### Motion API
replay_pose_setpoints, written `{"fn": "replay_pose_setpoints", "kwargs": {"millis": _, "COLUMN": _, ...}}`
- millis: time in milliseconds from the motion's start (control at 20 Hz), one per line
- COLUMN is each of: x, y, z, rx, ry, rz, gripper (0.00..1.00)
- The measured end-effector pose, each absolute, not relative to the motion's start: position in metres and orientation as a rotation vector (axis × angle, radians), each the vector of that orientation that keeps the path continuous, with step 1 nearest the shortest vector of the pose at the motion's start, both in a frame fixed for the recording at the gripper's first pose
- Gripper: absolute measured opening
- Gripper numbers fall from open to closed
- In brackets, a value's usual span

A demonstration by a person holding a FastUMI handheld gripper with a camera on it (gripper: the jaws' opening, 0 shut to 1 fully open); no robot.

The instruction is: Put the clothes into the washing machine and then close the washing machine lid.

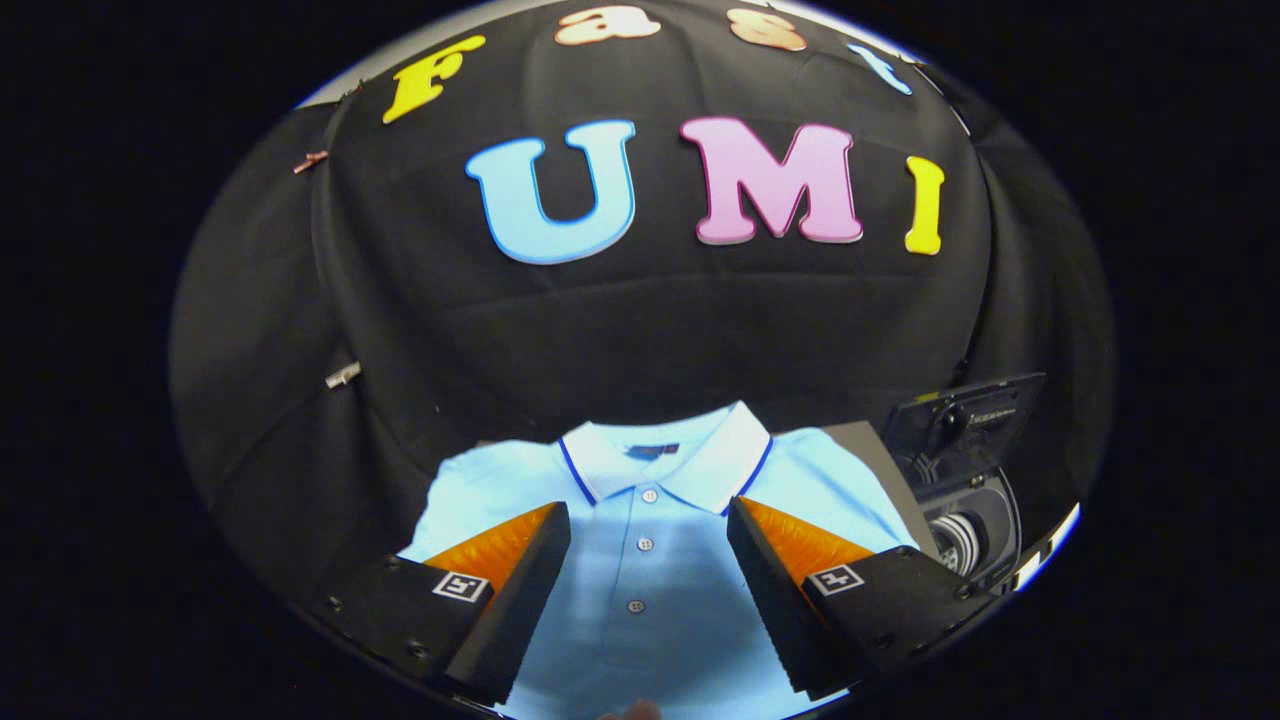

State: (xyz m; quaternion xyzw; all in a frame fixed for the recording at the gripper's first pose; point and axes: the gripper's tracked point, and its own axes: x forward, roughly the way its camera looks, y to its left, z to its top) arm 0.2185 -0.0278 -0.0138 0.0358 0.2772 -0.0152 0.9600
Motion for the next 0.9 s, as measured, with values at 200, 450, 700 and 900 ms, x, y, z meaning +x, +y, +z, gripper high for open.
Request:
{"fn": "replay_pose_setpoints", "kwargs": {"millis": 200, "x": 0.221, "y": -0.029, "z": -0.039, "rx": 0.001, "ry": 0.718, "rz": -0.026, "gripper": 1.0}}
{"fn": "replay_pose_setpoints", "kwargs": {"millis": 450, "x": 0.22, "y": -0.024, "z": -0.055, "rx": 0.003, "ry": 0.83, "rz": -0.02, "gripper": 1.0}}
{"fn": "replay_pose_setpoints", "kwargs": {"millis": 700, "x": 0.223, "y": -0.034, "z": -0.055, "rx": 0.039, "ry": 0.905, "rz": -0.095, "gripper": 0.89}}
{"fn": "replay_pose_setpoints", "kwargs": {"millis": 900, "x": 0.222, "y": -0.037, "z": -0.06, "rx": 0.013, "ry": 0.969, "rz": -0.107, "gripper": 0.86}}
